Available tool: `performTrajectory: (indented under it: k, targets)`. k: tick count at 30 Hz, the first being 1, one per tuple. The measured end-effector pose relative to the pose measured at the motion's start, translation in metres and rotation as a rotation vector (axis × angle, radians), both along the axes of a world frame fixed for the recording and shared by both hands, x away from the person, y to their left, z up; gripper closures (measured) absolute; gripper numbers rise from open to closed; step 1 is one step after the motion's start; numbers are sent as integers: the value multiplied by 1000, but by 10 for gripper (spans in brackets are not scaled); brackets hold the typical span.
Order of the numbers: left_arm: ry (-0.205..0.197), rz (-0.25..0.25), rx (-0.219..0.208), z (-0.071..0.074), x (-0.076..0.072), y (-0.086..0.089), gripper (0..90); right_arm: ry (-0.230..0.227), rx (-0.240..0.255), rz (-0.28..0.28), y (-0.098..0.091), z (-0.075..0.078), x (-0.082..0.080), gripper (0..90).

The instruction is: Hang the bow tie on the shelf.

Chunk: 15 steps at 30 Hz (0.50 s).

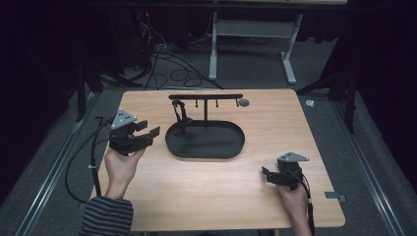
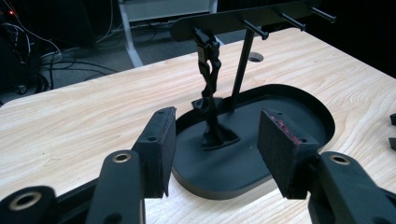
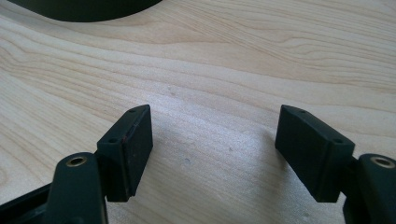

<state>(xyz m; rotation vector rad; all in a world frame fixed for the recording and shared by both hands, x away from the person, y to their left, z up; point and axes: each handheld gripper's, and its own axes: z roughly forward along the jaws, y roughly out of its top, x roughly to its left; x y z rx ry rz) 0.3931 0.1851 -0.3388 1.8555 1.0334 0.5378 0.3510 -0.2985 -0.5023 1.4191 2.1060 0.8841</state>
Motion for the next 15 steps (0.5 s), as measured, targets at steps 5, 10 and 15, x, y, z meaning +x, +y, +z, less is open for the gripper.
performTrajectory:
  k: [5, 10, 15]
  targets:
    - [-7, -1, -5, 0, -4, 1, 474, 1, 1, -1, 0, 0, 0, 288]
    - [1, -4, -9, -3, -7, 0, 472, 0, 0, 0, 0, 0, 0, 288]
    - [1, -4, -14, -9, -12, 2, 471, 0, 0, 0, 0, 0, 0, 288]
